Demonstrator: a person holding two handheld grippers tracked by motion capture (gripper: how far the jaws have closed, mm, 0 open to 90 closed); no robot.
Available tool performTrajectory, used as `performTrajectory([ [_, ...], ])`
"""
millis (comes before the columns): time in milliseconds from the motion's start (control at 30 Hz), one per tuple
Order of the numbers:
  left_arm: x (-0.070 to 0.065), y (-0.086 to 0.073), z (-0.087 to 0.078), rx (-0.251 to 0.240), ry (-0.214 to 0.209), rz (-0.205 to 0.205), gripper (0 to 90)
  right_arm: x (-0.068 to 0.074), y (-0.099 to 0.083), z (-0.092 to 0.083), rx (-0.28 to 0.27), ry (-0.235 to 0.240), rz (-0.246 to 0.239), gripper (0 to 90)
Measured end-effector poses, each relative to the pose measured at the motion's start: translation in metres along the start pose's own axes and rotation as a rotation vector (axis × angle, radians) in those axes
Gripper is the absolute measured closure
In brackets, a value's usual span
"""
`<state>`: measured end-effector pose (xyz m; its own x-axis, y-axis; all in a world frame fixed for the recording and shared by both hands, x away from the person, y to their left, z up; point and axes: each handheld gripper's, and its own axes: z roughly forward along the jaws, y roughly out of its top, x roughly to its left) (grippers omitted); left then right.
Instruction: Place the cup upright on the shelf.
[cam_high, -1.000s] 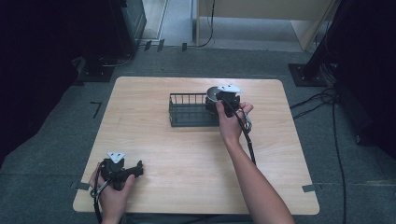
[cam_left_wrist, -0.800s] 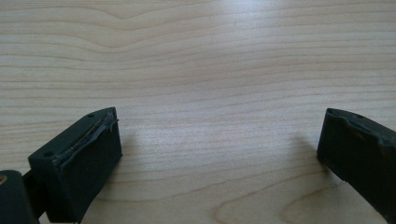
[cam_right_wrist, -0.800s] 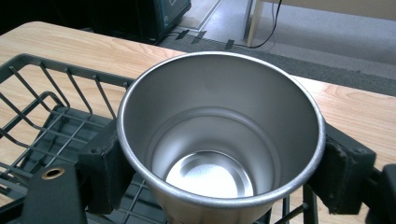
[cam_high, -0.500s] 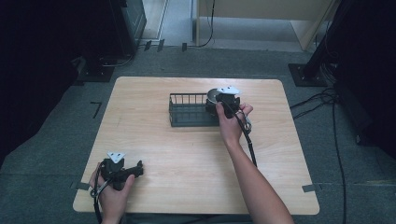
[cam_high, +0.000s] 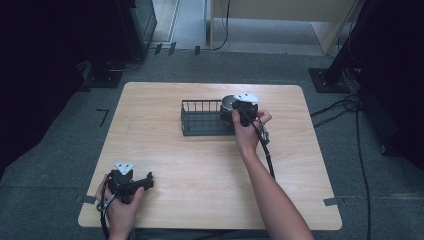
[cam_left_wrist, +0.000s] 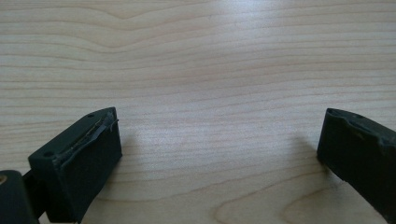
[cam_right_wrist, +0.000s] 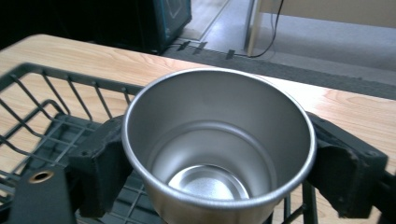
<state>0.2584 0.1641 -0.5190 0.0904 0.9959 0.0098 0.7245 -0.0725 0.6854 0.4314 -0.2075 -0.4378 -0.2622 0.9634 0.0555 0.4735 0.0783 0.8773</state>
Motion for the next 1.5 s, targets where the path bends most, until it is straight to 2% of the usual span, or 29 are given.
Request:
performTrajectory([
  [167,0.0,0.0,0.0,0.0,0.0,0.0,0.1,0.001,0.002,-0.002,-0.018,-0.033,-0.017,12.5],
  [367,0.0,0.0,0.0,0.0,0.0,0.0,0.1,0.001,0.005,-0.007,-0.035,0.004,-0.016,12.4],
  [567,0.0,0.0,0.0,0.0,0.0,0.0,0.1,0.004,0.012,-0.017,-0.07,0.003,-0.022,12.9],
  [733,0.0,0.0,0.0,0.0,0.0,0.0,0.1,0.001,0.013,-0.023,-0.075,0.004,-0.022,12.9],
  [967,0.0,0.0,0.0,0.0,0.0,0.0,0.1,-0.004,0.007,-0.037,-0.087,0.012,-0.007,12.9],
  [1267,0.0,0.0,0.0,0.0,0.0,0.0,0.1,-0.017,-0.005,-0.053,-0.089,0.018,0.019,12.9],
  [1500,0.0,0.0,0.0,0.0,0.0,0.0,0.1,-0.02,-0.014,-0.062,-0.08,0.011,0.003,12.9],
])
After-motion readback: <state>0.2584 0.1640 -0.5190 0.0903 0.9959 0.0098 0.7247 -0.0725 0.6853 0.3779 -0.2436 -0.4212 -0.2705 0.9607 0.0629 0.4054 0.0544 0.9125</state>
